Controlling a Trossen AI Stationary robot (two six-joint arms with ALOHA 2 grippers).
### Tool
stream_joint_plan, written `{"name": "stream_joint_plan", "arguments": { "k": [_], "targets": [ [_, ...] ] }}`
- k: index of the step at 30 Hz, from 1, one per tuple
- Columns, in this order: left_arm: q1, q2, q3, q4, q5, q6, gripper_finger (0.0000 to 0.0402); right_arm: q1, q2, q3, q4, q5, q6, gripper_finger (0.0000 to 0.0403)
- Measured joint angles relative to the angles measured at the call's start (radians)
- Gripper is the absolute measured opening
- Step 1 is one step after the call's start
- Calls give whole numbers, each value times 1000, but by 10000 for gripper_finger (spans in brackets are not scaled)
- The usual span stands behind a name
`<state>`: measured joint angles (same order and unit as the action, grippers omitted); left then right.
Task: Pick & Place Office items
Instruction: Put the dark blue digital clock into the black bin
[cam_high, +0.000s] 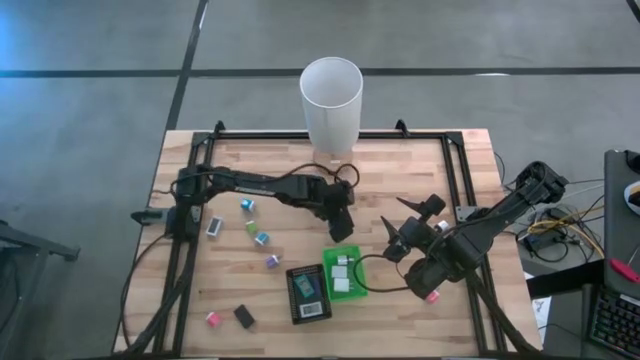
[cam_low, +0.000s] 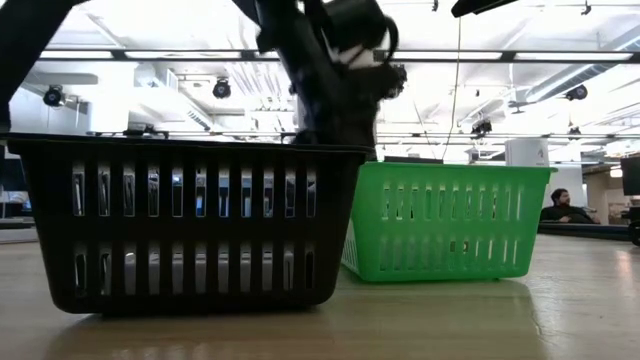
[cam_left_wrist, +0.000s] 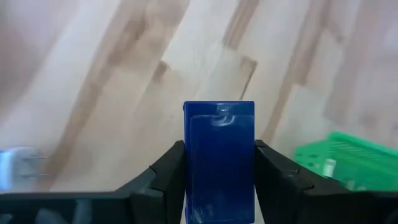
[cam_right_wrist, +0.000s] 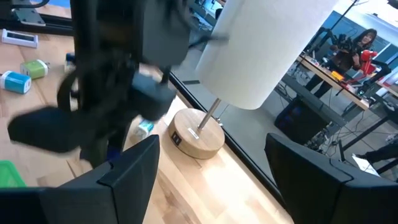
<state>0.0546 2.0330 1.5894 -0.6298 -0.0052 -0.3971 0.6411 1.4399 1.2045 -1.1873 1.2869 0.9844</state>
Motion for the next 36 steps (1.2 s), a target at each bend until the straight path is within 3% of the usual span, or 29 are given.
{"name": "stream_joint_plan", "arguments": {
  "k": [11, 19, 36],
  "targets": [
    [-117, -251, -109, 4, -38, -8, 149, 0, 0, -21, 16, -1, 3, 288],
    [-236, -353, -240, 28, -39, -159, 149, 0, 0, -25, 18, -1, -1, 288],
    [-439, -363, -344, 92, -5, -460, 149, 0, 0, -24, 29, 7, -15, 288]
  ]
}}
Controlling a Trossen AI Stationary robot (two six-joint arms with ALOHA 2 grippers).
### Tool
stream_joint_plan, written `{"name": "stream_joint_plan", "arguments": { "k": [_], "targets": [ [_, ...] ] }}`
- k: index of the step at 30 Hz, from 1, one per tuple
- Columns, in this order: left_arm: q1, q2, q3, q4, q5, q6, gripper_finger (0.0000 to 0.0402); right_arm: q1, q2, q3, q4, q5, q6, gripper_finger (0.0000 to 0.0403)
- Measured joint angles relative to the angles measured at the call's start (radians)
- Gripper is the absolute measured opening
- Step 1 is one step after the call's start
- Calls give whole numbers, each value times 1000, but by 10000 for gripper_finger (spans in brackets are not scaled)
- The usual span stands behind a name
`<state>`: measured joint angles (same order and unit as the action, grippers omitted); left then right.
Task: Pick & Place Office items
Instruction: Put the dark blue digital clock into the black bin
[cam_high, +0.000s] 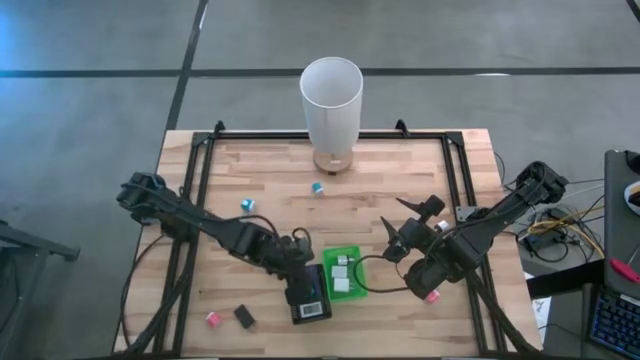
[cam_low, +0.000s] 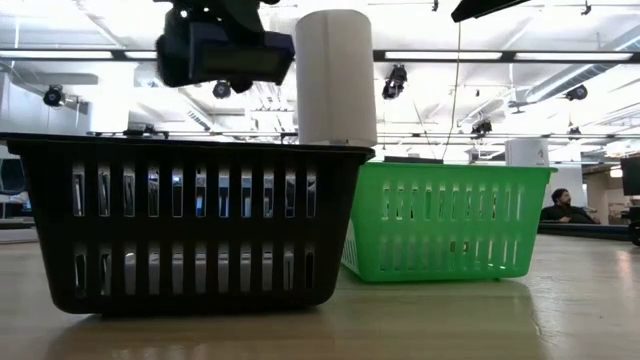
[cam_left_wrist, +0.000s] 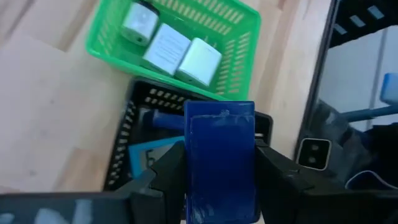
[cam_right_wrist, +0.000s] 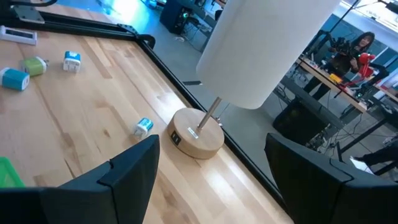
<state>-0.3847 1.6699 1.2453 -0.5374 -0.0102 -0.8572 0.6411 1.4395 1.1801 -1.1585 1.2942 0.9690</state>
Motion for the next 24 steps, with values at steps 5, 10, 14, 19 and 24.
{"name": "stream_joint_plan", "arguments": {
  "k": [5, 10, 14, 19, 24],
  "targets": [
    [-17, 0, -37, 51, 3, -58, 149, 0, 0, 0, 4, 0, -4, 288],
    [-24, 0, -90, 154, 21, -93, 149, 0, 0, 0, 13, 0, -12, 288],
    [-27, 0, -141, 258, 50, -116, 149, 0, 0, 0, 14, 0, -12, 288],
    [-36, 0, -176, 295, 55, -158, 149, 0, 0, 0, 16, 0, -12, 288],
    [-51, 0, -188, 306, 55, -191, 149, 0, 0, 0, 17, 0, -12, 288]
  ]
}}
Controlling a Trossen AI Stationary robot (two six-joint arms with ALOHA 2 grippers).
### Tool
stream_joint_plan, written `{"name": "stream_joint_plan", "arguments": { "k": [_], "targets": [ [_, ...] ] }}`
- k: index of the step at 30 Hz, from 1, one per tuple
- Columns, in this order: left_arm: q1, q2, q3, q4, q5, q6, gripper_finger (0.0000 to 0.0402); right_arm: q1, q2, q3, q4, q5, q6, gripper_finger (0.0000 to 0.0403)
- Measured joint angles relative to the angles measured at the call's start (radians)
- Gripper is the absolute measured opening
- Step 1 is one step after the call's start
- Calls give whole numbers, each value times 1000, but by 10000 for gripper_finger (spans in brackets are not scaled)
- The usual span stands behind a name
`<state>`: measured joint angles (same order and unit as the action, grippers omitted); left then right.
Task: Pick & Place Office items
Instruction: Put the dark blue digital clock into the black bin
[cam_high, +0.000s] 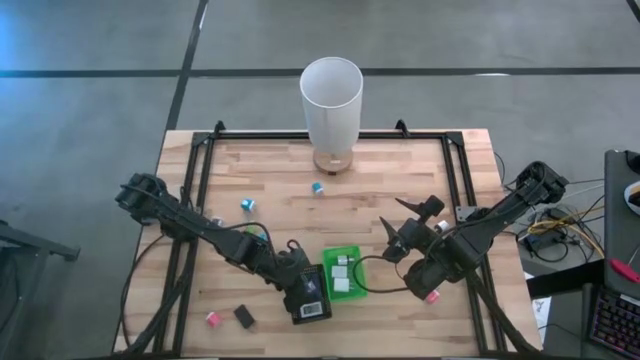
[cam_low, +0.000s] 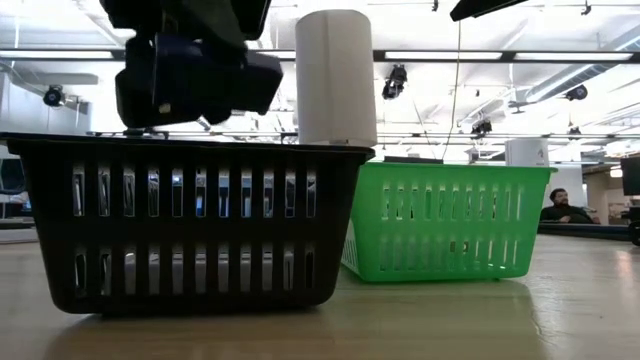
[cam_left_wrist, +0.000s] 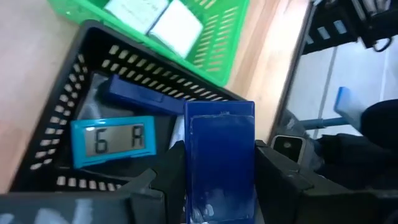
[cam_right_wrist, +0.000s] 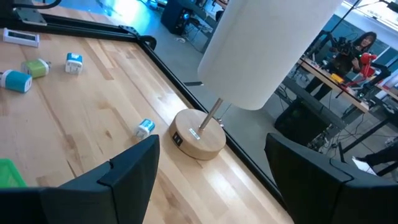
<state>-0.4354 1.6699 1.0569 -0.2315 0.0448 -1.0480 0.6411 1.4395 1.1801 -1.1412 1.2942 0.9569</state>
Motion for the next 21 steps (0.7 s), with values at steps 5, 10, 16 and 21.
{"name": "stream_joint_plan", "arguments": {
  "k": [5, 10, 16, 21],
  "targets": [
    [-11, 34, 0, 43, 12, -24, 149, 0, 0, 0, 1, 0, 0, 288],
    [-13, 82, 0, 83, 51, -31, 149, 0, 0, 0, 3, 0, 0, 288],
    [-13, 103, 4, 90, 74, -31, 149, 0, 0, 0, 4, -1, 0, 288],
    [-12, 96, 4, 91, 61, -31, 149, 0, 0, 0, 4, -1, 0, 288]
  ]
}}
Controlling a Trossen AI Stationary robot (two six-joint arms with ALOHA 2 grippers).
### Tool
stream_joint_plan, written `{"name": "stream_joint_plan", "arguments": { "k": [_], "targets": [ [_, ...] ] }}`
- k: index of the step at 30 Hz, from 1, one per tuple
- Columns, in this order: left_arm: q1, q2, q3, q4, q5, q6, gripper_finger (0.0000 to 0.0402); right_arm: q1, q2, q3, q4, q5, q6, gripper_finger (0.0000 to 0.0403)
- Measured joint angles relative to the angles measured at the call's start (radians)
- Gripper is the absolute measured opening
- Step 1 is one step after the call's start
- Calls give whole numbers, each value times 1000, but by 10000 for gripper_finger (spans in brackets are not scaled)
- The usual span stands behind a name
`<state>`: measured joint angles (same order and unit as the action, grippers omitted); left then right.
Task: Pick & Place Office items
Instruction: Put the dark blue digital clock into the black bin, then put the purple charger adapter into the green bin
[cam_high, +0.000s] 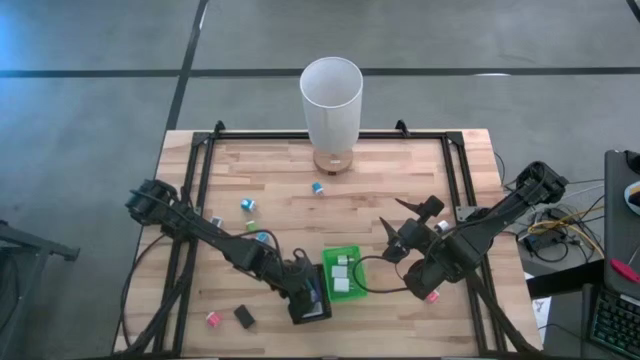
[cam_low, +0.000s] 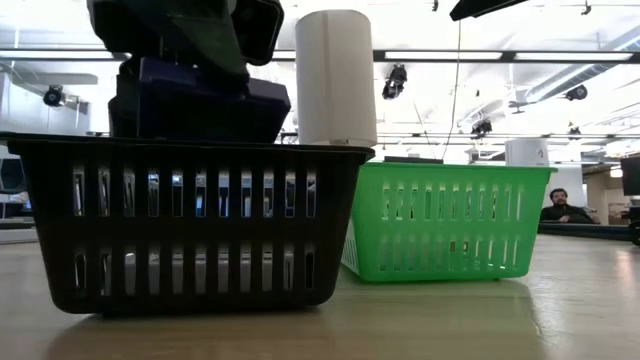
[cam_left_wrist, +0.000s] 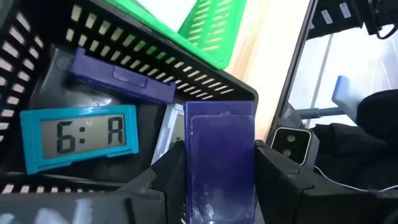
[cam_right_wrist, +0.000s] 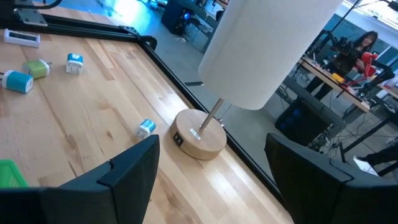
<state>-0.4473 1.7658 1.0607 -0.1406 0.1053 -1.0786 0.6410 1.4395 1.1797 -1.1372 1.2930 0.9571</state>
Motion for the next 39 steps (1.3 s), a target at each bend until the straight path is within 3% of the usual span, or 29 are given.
{"name": "stream_joint_plan", "arguments": {
  "k": [5, 10, 13, 20, 25, 39],
  "targets": [
    [0, -2, -1, 1, -1, -4, 152, 0, 0, 0, 0, -1, 0, 288],
    [0, -2, -1, 0, -2, -16, 212, 0, 0, 0, 0, -2, 0, 288],
    [0, -2, -1, 0, -15, -19, 224, 0, 0, 0, 0, -2, 0, 288],
    [6, -3, -1, -2, -19, 22, 215, 0, 0, 0, 0, -2, 0, 288],
    [47, -29, -1, -50, 56, 109, 201, 0, 0, 0, 0, -2, 0, 288],
    [137, -103, -1, -487, 93, 44, 170, 0, 0, -5, 0, -7, 0, 288]
  ]
}}
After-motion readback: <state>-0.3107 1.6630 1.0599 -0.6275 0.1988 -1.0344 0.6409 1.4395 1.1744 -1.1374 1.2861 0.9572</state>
